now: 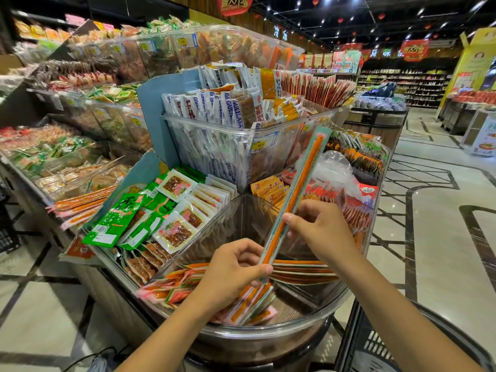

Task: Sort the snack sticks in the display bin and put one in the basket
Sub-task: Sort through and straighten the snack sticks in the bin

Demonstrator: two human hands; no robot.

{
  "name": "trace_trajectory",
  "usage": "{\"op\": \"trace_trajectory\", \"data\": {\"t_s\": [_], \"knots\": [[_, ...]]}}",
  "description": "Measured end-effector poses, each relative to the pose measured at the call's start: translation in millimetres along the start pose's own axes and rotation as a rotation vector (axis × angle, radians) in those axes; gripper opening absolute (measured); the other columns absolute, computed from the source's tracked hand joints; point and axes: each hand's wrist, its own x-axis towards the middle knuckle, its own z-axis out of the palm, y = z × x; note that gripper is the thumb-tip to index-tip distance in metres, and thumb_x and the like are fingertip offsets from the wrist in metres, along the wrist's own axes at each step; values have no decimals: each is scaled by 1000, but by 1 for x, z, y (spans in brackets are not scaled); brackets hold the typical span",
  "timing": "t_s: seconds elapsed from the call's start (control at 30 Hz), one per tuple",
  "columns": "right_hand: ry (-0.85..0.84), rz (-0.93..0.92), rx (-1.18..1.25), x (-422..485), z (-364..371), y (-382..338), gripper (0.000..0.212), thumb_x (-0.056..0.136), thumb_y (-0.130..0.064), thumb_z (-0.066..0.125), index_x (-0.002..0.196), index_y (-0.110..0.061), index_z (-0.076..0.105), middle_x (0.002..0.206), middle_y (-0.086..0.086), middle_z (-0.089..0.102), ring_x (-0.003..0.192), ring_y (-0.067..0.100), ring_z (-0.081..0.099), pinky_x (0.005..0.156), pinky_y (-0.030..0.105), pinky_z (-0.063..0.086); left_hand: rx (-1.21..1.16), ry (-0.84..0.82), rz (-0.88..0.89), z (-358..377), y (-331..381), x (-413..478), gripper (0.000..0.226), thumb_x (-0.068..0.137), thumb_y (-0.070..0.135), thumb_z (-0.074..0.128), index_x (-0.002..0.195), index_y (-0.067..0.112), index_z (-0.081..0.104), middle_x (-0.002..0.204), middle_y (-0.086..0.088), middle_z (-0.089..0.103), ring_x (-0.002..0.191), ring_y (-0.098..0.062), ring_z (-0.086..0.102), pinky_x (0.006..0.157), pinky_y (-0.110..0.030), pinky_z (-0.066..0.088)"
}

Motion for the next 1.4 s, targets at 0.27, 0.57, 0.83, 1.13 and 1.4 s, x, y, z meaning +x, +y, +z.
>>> {"op": "trace_trajectory", "data": {"t_s": [0.27,0.57,0.83,1.13,1.4], "knots": [[69,-482,-505,3,-21,-16,15,84,-21,81,93,-18,70,90,-9,61,71,10,56,63,27,49,72,99,40,-6,0,0,12,86,9,77,91,19,75,79,-5,73,72,-19,70,62,-25,54],[-296,-284,-668,22,-42,-35,12,85,-32,79,96,-26,77,92,-11,69,88,11,62,80,35,51,-20,259,60,-36,33,2,16,83,8,79,93,20,77,82,-3,76,72,-13,69,61,-23,55],[-109,-145,-212,18,-41,-36,15,86,-25,78,79,-28,66,76,-11,65,64,0,58,62,22,46,-115,284,61,-40,49,7,20,85,9,77,103,10,70,88,-11,76,76,-23,73,60,-29,58],[-41,73,318,10,-33,-19,18,93,-3,67,81,-7,54,63,3,65,51,16,66,49,25,50,150,-87,69,11,28,0,20,86,17,80,105,18,75,97,1,77,94,-14,73,87,-30,58],[70,119,383,-1,-34,-8,9,93,-9,69,94,-8,60,73,4,65,55,15,63,53,28,55,206,-78,44,13,25,8,11,85,10,79,94,17,75,78,-7,75,67,-19,70,62,-34,58]]}}
